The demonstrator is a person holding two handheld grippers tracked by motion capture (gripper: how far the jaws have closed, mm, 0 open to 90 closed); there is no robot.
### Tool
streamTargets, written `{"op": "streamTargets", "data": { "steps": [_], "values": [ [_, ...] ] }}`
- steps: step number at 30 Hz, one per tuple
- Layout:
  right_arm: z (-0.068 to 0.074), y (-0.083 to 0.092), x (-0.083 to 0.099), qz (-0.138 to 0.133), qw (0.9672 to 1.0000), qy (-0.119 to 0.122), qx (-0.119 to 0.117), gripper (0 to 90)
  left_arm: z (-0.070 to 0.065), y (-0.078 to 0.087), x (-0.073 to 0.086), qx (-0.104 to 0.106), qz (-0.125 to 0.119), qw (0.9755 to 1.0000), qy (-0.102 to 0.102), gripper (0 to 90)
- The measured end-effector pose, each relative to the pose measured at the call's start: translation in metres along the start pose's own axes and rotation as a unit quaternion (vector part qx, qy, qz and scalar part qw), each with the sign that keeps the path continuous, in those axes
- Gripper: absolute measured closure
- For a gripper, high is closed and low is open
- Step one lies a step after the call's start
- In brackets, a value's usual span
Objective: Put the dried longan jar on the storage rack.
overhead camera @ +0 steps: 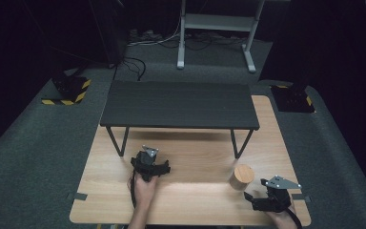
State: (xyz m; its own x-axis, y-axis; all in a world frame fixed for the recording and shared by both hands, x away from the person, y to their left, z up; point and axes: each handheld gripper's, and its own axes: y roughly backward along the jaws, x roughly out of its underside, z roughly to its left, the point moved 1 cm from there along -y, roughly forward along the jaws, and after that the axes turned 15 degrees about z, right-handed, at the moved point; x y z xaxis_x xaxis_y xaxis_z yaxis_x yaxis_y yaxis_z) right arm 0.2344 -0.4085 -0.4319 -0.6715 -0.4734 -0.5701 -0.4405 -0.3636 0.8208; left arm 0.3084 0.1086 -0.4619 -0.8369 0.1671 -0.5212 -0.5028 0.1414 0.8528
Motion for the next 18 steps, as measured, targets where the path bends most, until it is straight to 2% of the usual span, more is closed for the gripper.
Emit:
{"op": "streamTargets", "data": {
  "steps": [8, 13, 18],
  "values": [
    [0.004, -0.009, -0.006, -0.01, 0.9999, 0.006, -0.004, 8.1, 0.0, 0.0, 0.0, 0.001, -0.001, 1.0, 0.001, 2.7],
    [0.008, -0.019, -0.019, -0.019, 0.9997, 0.017, 0.0, 9.1, 0.001, 0.0, 0.001, 0.002, -0.002, 1.0, 0.002, 2.7],
    [0.013, -0.027, -0.029, -0.017, 0.9994, 0.03, 0.009, 11.2, 0.001, 0.0, 0.001, 0.003, -0.003, 1.0, 0.003, 2.7]
  ]
}}
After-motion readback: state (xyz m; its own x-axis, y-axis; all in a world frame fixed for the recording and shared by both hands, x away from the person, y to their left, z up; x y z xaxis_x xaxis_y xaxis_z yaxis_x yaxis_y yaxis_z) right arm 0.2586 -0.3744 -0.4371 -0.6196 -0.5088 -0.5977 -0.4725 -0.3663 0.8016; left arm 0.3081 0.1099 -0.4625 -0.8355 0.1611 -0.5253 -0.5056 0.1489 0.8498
